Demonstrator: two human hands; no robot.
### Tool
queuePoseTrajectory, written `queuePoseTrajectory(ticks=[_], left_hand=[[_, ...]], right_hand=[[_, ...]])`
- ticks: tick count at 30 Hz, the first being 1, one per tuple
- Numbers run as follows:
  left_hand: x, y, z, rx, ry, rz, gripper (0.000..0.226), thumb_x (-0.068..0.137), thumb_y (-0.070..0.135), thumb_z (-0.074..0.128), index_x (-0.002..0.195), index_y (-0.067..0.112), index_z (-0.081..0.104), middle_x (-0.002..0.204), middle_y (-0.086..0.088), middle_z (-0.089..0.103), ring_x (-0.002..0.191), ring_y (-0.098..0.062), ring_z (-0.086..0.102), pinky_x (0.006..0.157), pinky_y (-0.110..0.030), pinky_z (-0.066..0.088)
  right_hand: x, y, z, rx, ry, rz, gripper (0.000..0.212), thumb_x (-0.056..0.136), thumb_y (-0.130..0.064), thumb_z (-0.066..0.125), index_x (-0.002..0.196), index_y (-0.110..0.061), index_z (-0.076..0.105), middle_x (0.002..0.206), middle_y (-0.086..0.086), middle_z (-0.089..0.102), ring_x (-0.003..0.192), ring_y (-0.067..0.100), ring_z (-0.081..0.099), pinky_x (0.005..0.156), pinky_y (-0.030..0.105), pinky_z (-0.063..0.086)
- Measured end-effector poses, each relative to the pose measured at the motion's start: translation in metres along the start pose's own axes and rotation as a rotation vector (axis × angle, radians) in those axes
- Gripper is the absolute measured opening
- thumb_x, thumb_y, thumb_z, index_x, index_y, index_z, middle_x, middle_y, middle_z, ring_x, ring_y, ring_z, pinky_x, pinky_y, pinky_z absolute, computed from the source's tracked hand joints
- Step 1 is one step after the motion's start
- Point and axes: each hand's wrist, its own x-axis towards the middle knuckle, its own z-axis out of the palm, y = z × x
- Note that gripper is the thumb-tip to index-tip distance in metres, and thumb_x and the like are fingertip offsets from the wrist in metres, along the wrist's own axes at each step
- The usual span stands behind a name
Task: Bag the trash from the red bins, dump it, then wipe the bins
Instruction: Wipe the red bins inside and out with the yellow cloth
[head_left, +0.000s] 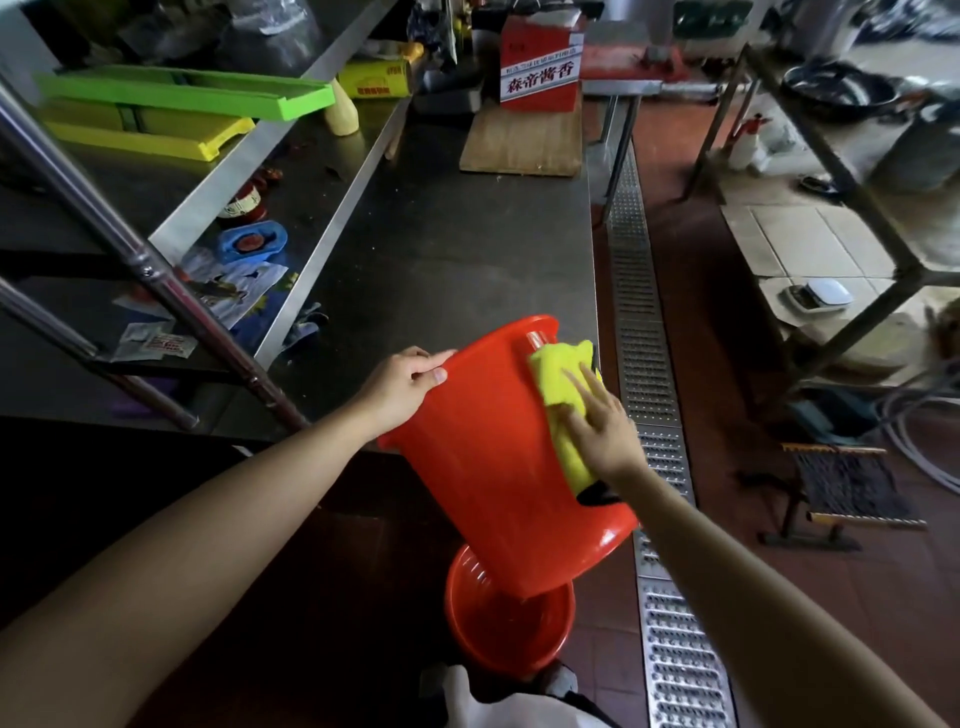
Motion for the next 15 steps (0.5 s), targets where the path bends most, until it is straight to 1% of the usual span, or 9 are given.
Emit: queuePoseTrajectory(ticks=[2,3,5,7,9,10,11,13,15], left_hand=[[0.002,0.005,0.001,-0.031,0.006,-0.024,0.035,0.100,0.030,0.054,0.135,0.033,0.058,0.113,0.014,0.059,0.112,-0.008,0.058,0.100,-0.028,0.044],[0.004,0.008,0.002,-0.043,0.007,-0.032,0.035,0.100,0.029,0.055,0.135,0.032,0.058,0.114,0.014,0.060,0.113,-0.008,0.058,0.101,-0.028,0.044],[0.008,0.012,0.002,-0.058,0.008,-0.042,0.034,0.100,0.028,0.055,0.134,0.031,0.060,0.113,0.012,0.060,0.111,-0.010,0.059,0.100,-0.028,0.044],[0.012,0.013,0.003,-0.062,0.019,-0.017,0.033,0.099,0.025,0.058,0.132,0.027,0.062,0.107,0.010,0.061,0.108,-0.011,0.060,0.094,-0.021,0.042],[0.014,0.011,0.005,-0.075,0.022,0.006,0.033,0.097,0.022,0.060,0.130,0.023,0.063,0.107,0.007,0.063,0.108,-0.011,0.061,0.090,-0.015,0.040],[0.014,0.010,0.005,-0.087,0.015,0.008,0.033,0.097,0.022,0.060,0.130,0.023,0.064,0.108,0.006,0.064,0.109,-0.010,0.061,0.090,-0.014,0.040],[0.014,0.008,0.005,-0.099,0.008,0.005,0.033,0.097,0.022,0.060,0.130,0.023,0.063,0.108,0.007,0.064,0.109,-0.010,0.061,0.091,-0.015,0.040],[0.014,0.003,0.003,-0.124,0.009,-0.003,0.033,0.097,0.022,0.060,0.130,0.025,0.063,0.108,0.010,0.064,0.110,-0.010,0.062,0.097,-0.020,0.043],[0.013,0.000,0.001,-0.142,0.003,-0.019,0.033,0.097,0.024,0.060,0.130,0.028,0.063,0.110,0.012,0.064,0.112,-0.010,0.061,0.102,-0.026,0.045]], right_hand=[[0.007,0.004,-0.004,0.092,-0.016,0.079,0.053,0.101,-0.046,0.049,0.151,-0.048,0.034,0.166,-0.012,0.020,0.152,0.021,0.024,0.116,0.057,0.029],[0.004,-0.001,0.001,0.035,0.001,0.071,0.054,0.100,-0.048,0.048,0.151,-0.050,0.031,0.166,-0.012,0.019,0.152,0.022,0.021,0.116,0.057,0.029],[-0.017,-0.019,0.022,-0.202,0.105,0.007,0.057,0.097,-0.057,0.044,0.151,-0.053,0.028,0.167,-0.009,0.016,0.153,0.028,0.017,0.115,0.057,0.029],[-0.054,-0.038,0.053,-0.413,0.171,-0.163,0.060,0.093,-0.058,0.044,0.151,-0.049,0.030,0.168,-0.003,0.014,0.153,0.039,0.011,0.113,0.061,0.026],[-0.088,-0.047,0.083,-0.599,0.114,-0.459,0.062,0.092,-0.052,0.050,0.151,-0.043,0.035,0.169,0.000,0.012,0.153,0.044,0.004,0.114,0.065,0.022],[-0.095,-0.046,0.090,-0.654,0.081,-0.570,0.061,0.093,-0.051,0.052,0.151,-0.041,0.037,0.169,0.000,0.012,0.153,0.044,0.003,0.115,0.066,0.020],[-0.095,-0.043,0.090,-0.661,0.064,-0.623,0.060,0.095,-0.052,0.050,0.152,-0.040,0.037,0.169,-0.001,0.011,0.153,0.042,0.002,0.116,0.065,0.019],[-0.084,-0.037,0.074,-0.610,0.076,-0.588,0.060,0.095,-0.055,0.046,0.152,-0.043,0.034,0.169,-0.004,0.009,0.154,0.038,0.002,0.119,0.060,0.016],[-0.068,-0.024,0.049,-0.480,0.096,-0.399,0.059,0.095,-0.061,0.044,0.152,-0.049,0.031,0.169,-0.009,0.009,0.155,0.032,0.006,0.118,0.055,0.021]])
